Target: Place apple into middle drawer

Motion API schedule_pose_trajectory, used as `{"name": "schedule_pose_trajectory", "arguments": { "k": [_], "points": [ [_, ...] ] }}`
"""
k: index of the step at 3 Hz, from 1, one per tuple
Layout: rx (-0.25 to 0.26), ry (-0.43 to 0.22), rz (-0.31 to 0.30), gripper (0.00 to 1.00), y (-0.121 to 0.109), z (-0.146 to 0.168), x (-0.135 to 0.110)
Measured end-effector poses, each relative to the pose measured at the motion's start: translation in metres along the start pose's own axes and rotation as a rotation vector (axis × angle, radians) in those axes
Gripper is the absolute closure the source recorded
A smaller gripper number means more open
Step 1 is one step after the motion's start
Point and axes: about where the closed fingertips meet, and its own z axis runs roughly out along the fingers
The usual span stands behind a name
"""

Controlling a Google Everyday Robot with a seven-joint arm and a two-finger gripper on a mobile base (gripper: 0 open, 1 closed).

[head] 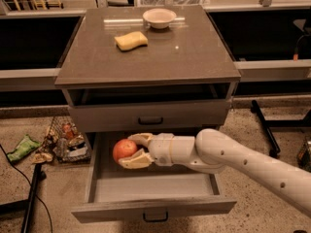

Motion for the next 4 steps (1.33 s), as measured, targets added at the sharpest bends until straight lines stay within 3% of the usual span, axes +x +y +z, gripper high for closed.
{"name": "schedule_pose_trajectory", "arguments": {
  "k": [2, 3, 4],
  "points": [
    [-0.012, -0.005, 0.073, 1.0, 0.0, 0.084, 0.062],
    [-0.012, -0.005, 0.073, 1.0, 0.0, 0.084, 0.062],
    [0.007, 0.067, 0.081, 1.0, -0.003, 0.087, 0.077]
  ]
}}
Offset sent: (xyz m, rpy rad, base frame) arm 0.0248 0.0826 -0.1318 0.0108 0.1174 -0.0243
